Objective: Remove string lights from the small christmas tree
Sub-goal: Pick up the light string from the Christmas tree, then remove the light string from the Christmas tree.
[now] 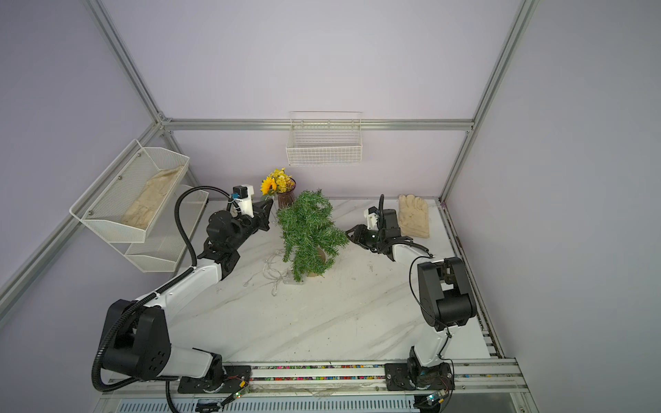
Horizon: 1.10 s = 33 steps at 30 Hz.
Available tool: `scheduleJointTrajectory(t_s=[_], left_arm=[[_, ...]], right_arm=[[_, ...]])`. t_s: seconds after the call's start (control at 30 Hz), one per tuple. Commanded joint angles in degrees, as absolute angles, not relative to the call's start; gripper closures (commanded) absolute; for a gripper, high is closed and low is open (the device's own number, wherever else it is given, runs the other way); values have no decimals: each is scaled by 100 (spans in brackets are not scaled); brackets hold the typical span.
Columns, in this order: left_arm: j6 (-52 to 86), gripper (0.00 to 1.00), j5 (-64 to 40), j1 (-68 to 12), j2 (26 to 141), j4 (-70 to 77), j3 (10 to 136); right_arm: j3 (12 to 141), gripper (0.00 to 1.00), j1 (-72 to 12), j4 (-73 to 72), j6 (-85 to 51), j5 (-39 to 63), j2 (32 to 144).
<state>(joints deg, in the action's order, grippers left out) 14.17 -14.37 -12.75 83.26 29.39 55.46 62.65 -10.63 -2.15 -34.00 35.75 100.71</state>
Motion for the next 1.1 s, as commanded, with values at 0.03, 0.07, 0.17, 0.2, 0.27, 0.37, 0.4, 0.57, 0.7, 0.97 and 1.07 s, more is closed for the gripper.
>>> scheduleJointTrajectory(t_s=[0.03,0.07,0.17,0.2,0.27,0.37,0.4,0.57,0.7,0.97,1.07], left_arm=[[1424,100,-1657,-1201,8694,2920,6302],[1445,100,-1648,-1167,8763,2842,6342],[1582,100,-1364,-1069,8686,2707,6175],[1592,100,-1160,-1051,8562,2716,6037],[1554,100,-715,-1024,8251,2626,5766],[1484,100,-124,-995,7573,2217,5421],[1484,100,-15,-985,7342,2019,5309],[1717,100,-258,-983,6326,1008,4903],[2387,100,-949,-1054,5723,844,4370],[2607,100,-555,-1099,4694,61,3664],[2575,100,-499,-1099,4466,-252,3669]], right_arm=[[6196,60,-1028,-281,-3260,3700,9871],[6188,60,-1017,-273,-3252,3703,9861],[6176,60,-991,-251,-3226,3692,9841],[6163,60,-975,-247,-3217,3678,9827],[6138,60,-944,-255,-3208,3676,9825],[6117,60,-918,-281,-3216,3704,9837],[6115,61,-919,-290,-3225,3724,9844],[6100,61,-907,-316,-3275,3766,9853],[6014,61,-916,-385,-3325,3780,9851],[5837,61,-912,-396,-3282,3718,9792],[5810,61,-913,-396,-3265,3703,9823]])
